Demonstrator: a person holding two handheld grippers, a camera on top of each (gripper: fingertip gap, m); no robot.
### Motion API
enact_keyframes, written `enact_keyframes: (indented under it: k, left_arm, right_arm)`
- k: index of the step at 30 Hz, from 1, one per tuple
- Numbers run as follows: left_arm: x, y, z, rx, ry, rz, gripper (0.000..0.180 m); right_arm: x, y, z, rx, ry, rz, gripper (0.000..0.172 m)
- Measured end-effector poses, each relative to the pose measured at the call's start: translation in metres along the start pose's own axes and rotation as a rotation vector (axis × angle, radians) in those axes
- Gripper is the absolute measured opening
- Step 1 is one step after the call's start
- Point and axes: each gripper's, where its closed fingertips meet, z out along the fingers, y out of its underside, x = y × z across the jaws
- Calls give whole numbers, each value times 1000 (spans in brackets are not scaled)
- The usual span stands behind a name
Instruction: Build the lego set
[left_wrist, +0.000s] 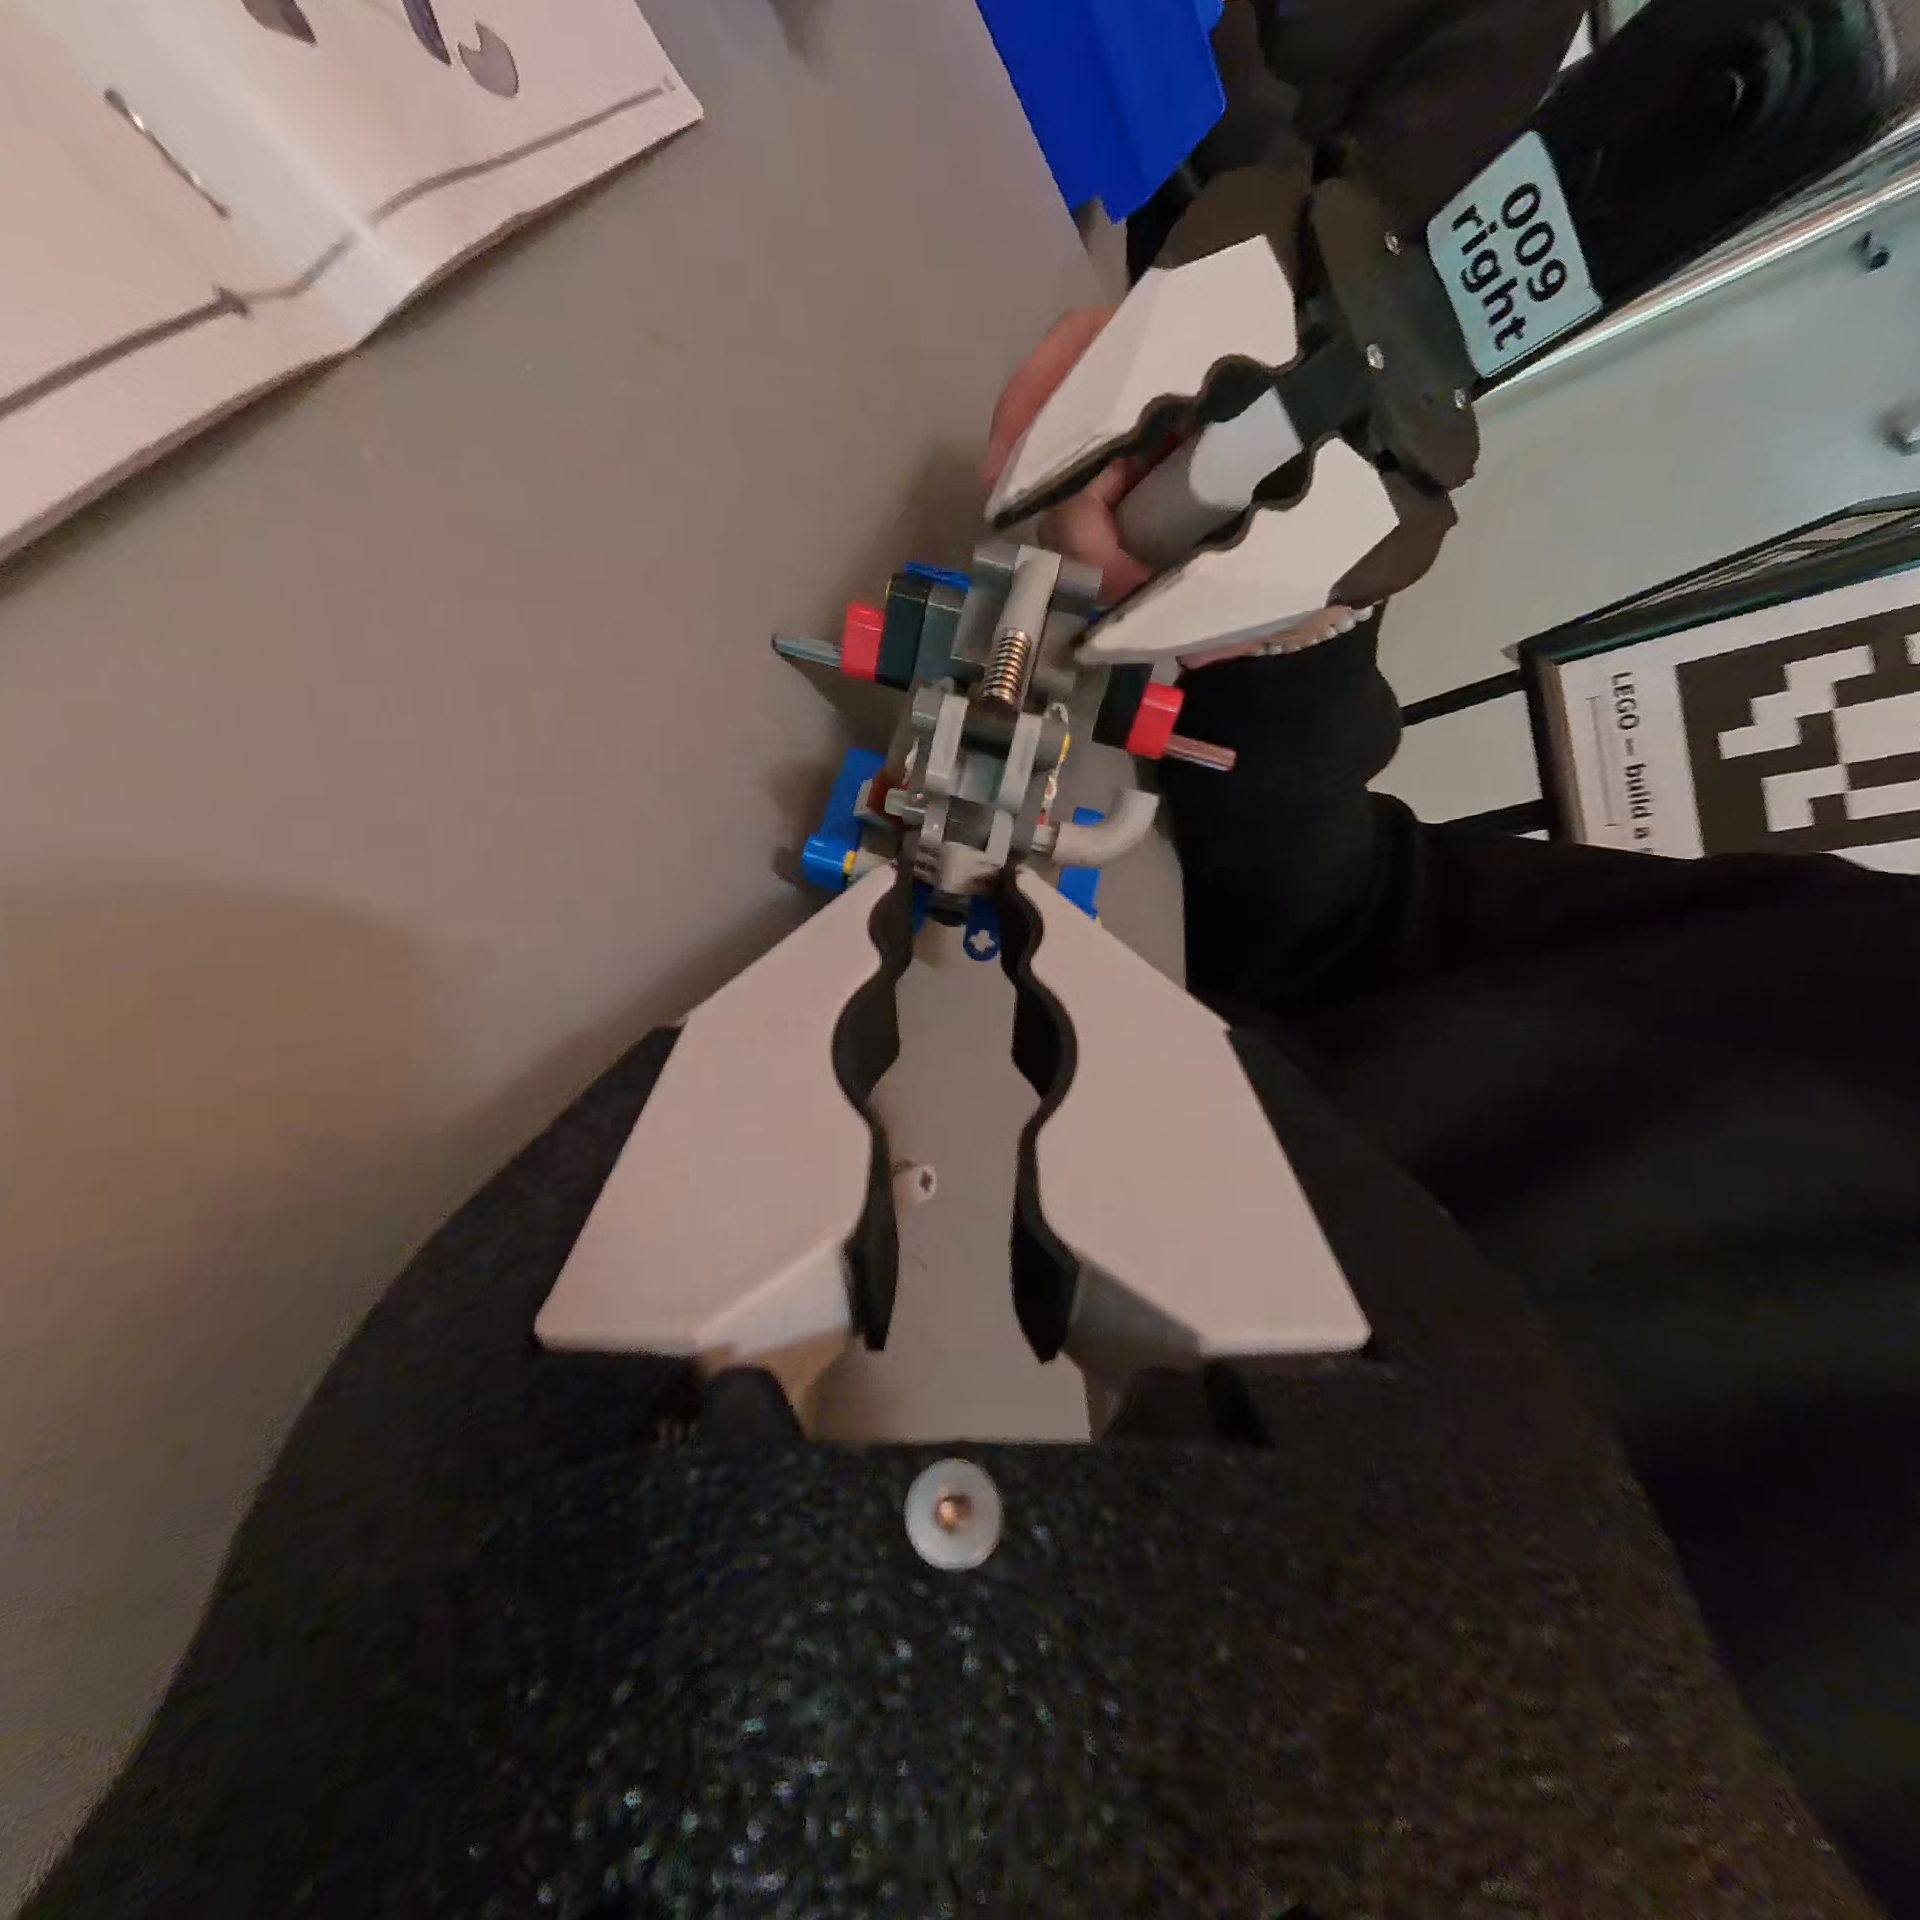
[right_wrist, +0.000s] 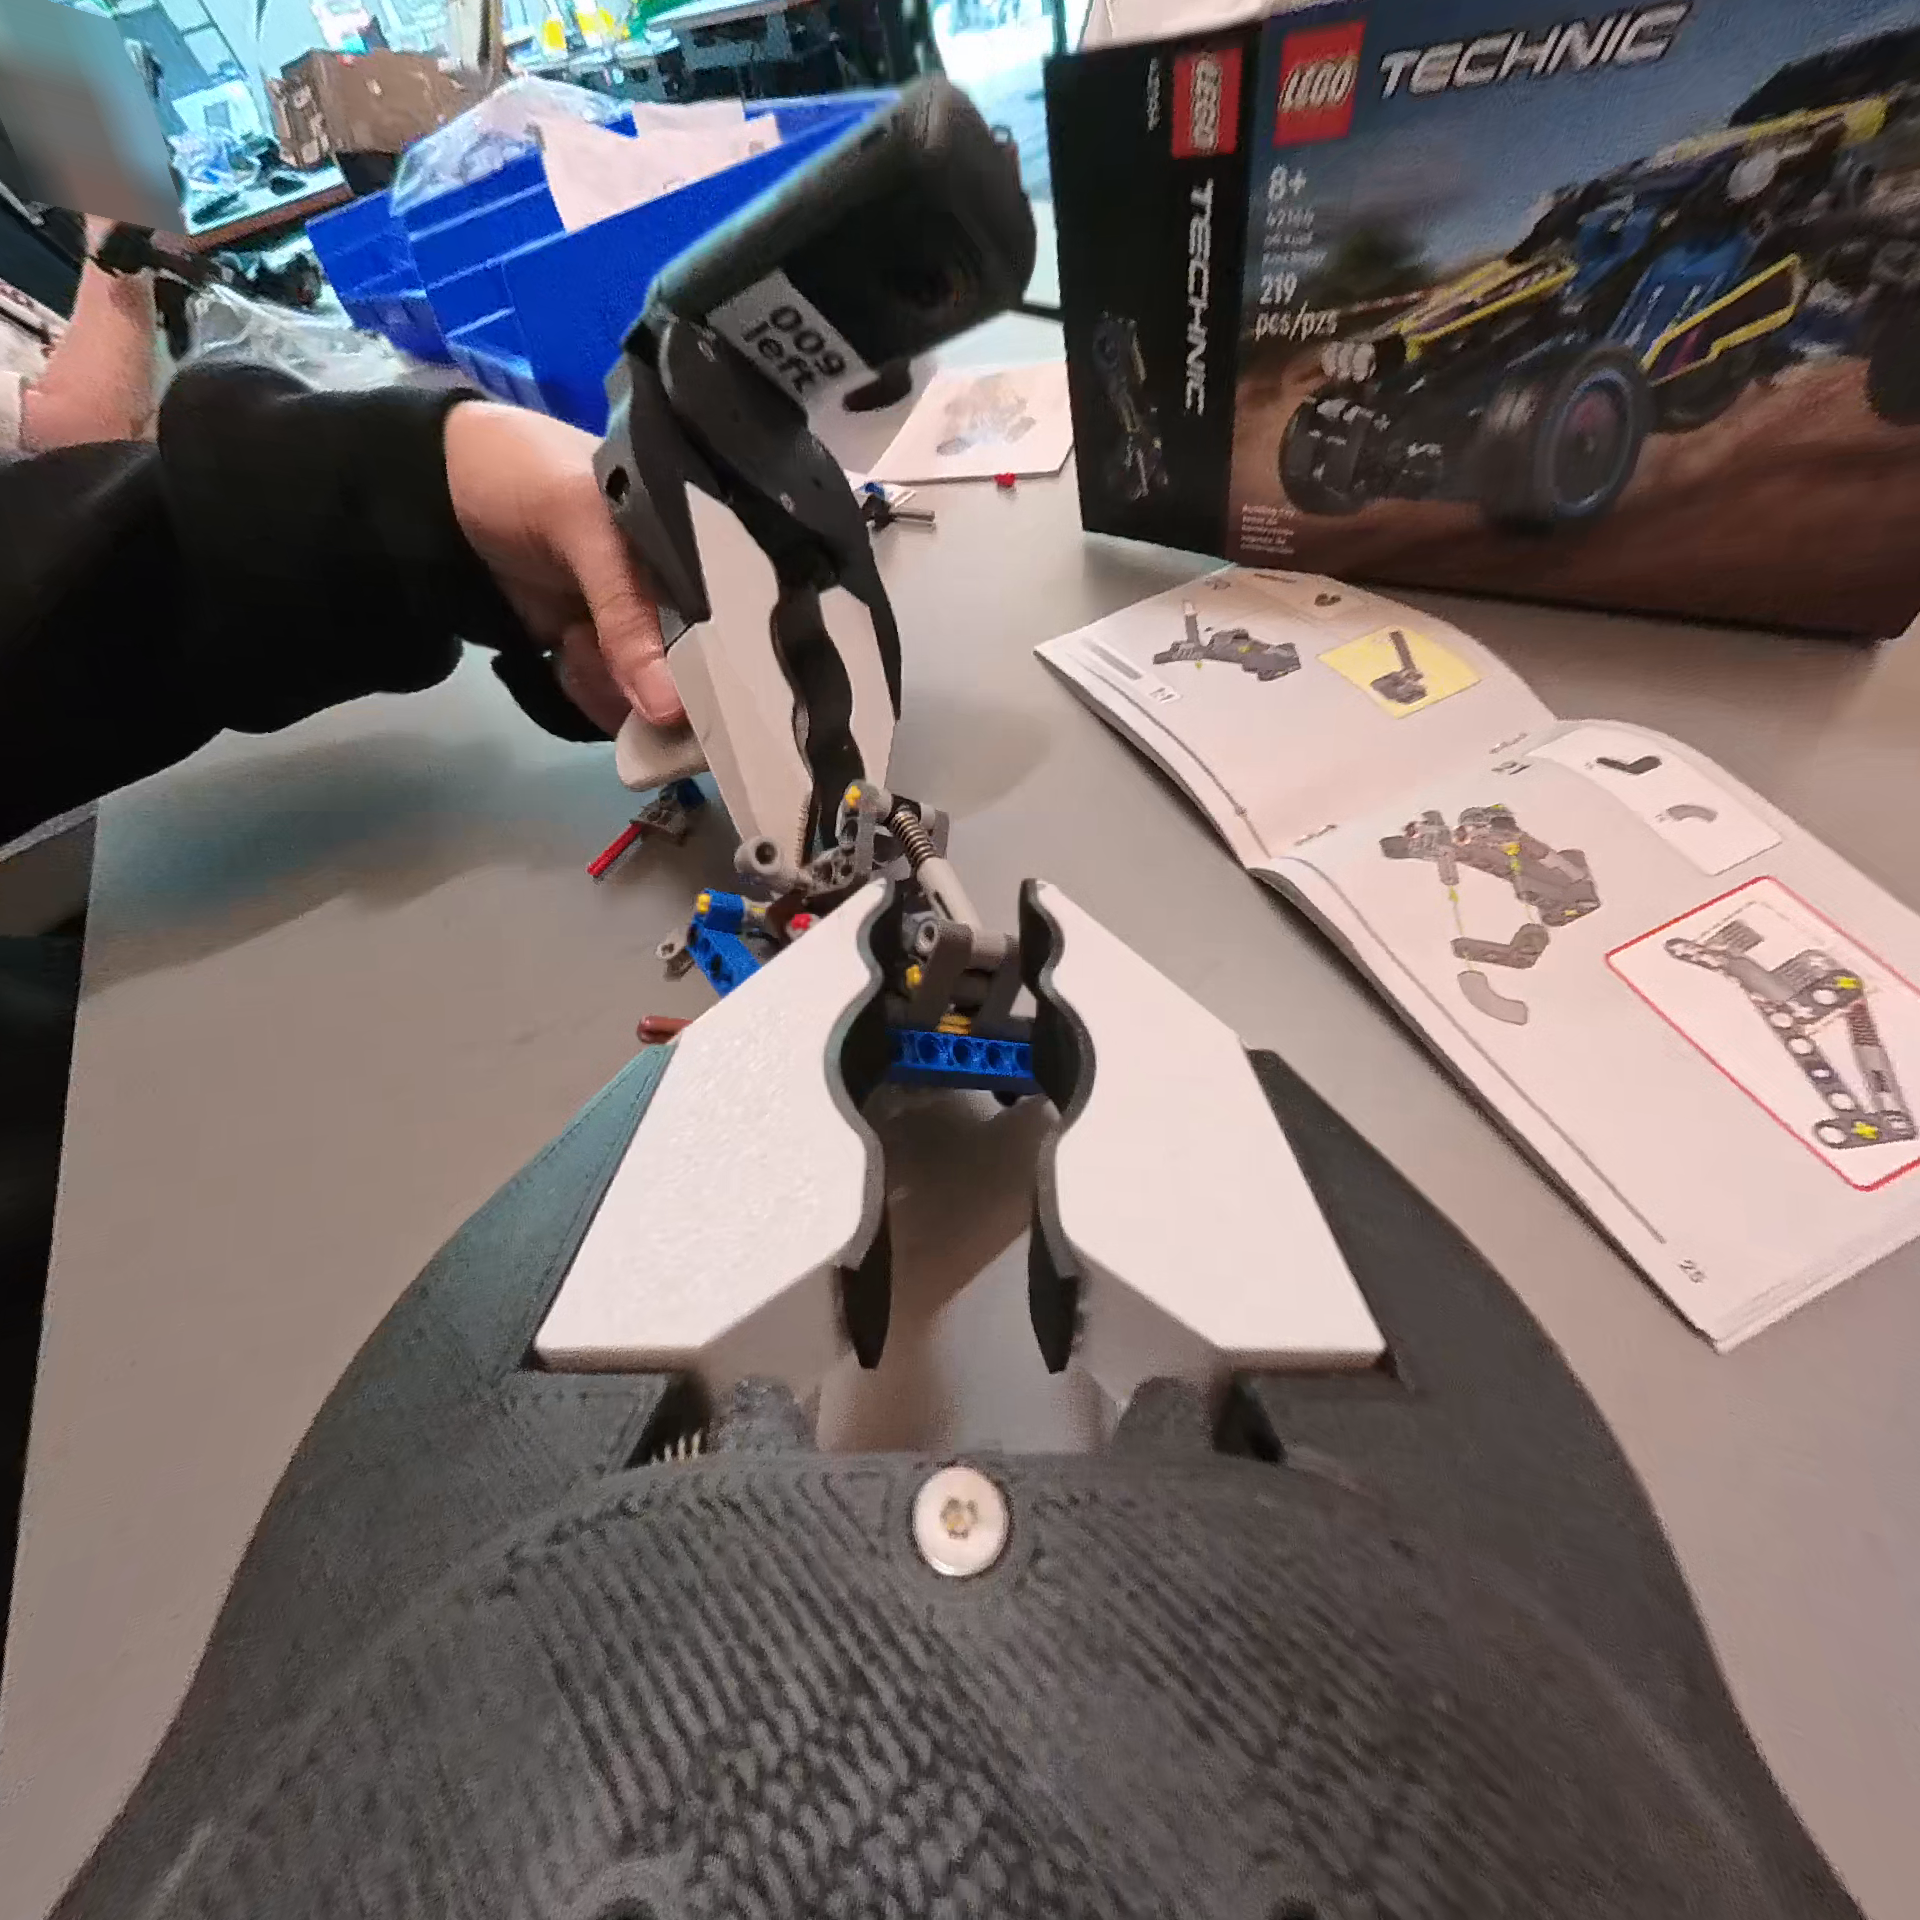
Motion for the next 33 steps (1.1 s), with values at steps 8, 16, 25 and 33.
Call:
enact_keyframes:
  k: [8, 16, 25, 33]
  left_arm:
    - [8, 5, -5, -52, 52, -34, 12]
    - [7, -3, -8, -47, -125, 125, 12]
    - [8, -39, -27, -196, -876, 799, 12]
    - [-6, -38, -22, -165, -998, 863, 12]
  right_arm:
    - [-4, -4, -7, -5, -36, 3, 28]
    - [-3, -7, -7, -66, 121, -205, 29]
    - [-13, -1, -14, 35, 261, 23, 36]
    - [-17, 15, 3, 31, 359, 84, 31]
